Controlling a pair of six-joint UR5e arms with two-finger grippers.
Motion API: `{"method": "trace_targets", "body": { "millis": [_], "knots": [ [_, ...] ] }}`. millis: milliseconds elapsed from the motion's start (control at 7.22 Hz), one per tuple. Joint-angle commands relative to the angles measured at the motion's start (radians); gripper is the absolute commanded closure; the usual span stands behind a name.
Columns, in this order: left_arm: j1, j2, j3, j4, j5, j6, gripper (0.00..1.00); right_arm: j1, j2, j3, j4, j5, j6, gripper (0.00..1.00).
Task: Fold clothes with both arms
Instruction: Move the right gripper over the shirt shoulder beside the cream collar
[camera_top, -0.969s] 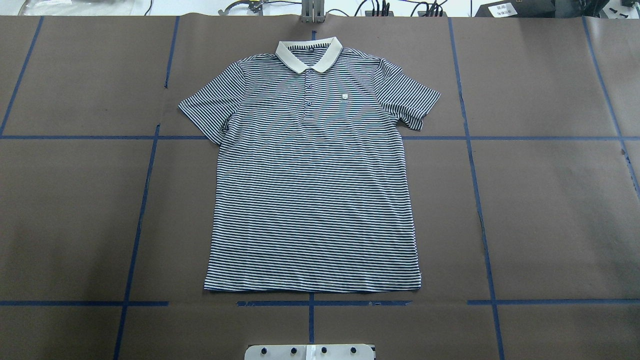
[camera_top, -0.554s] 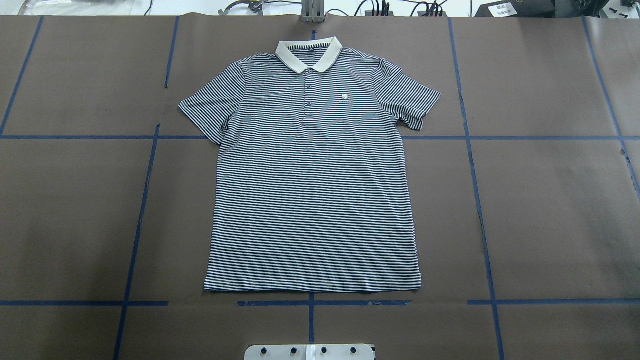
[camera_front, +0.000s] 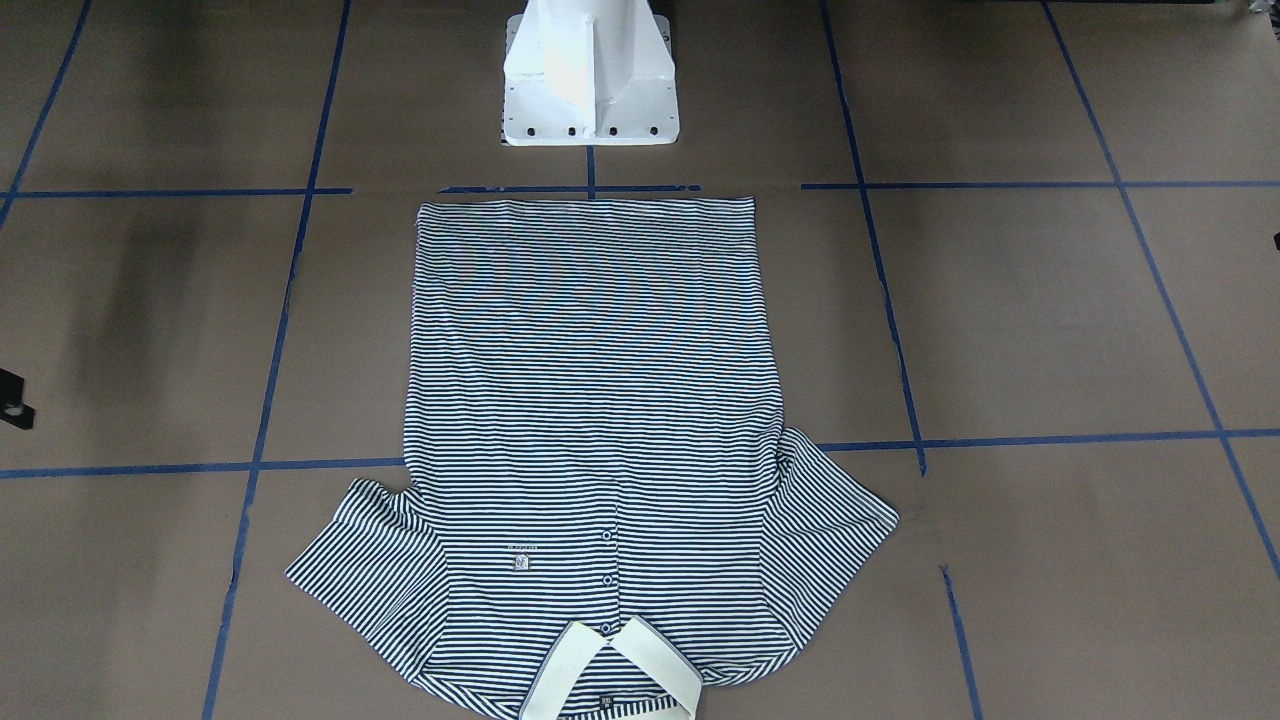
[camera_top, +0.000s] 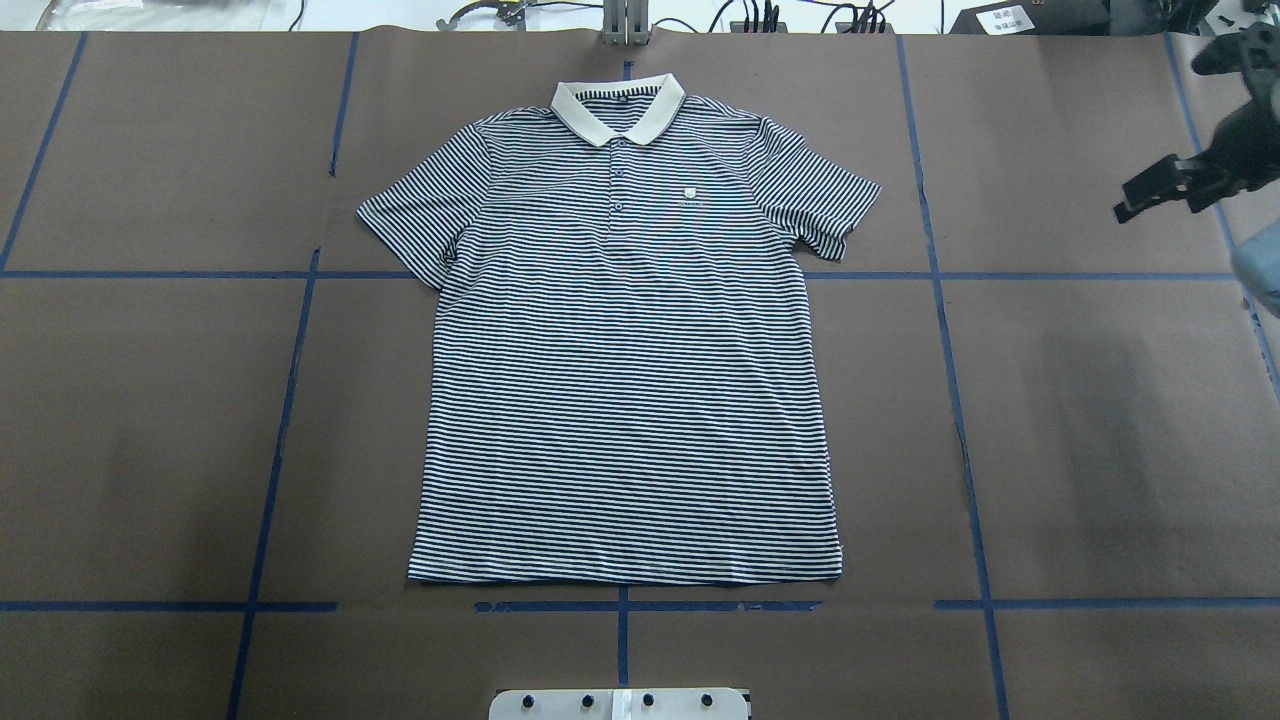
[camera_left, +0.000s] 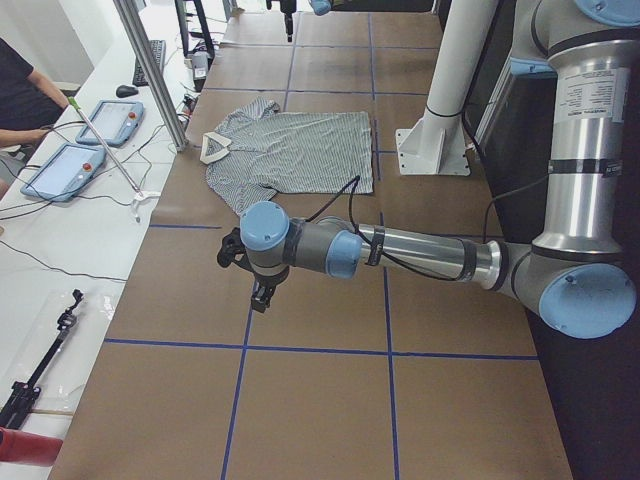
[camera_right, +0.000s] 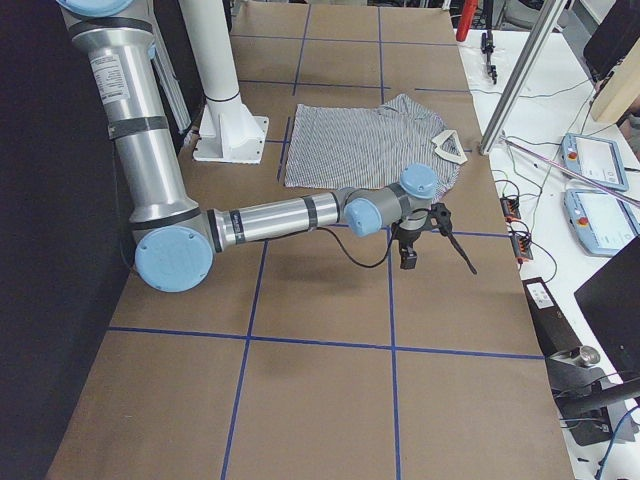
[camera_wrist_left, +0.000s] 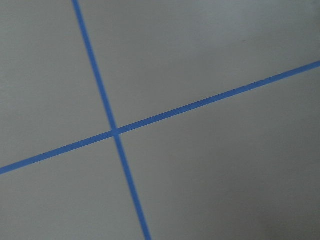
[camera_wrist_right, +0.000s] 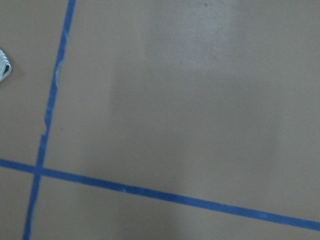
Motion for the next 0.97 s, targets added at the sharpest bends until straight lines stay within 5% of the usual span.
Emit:
{"method": "trace_targets", "body": {
  "millis": [0,415,692,831],
  "knots": [
    [0.0,0.001,-0.005,-0.015,-0.027,-0.001,0.0,-0.122,0.212,-0.23,0.24,-0.091,0.398,0.01],
    [0.0,0.0,-0.008,-0.015,-0.033,-0.008,0.0,-0.247,0.35,-0.371,0.329,-0.311,0.724,0.24],
    [0.0,-0.001,-0.011,-0.015,-0.035,-0.015,0.0,-0.276,0.387,-0.428,0.326,-0.34,0.729,0.29],
    [0.0,0.001,-0.011,-0.017,-0.05,-0.016,0.0,-0.29,0.384,-0.441,0.326,-0.361,0.729,0.39]
  ]
}}
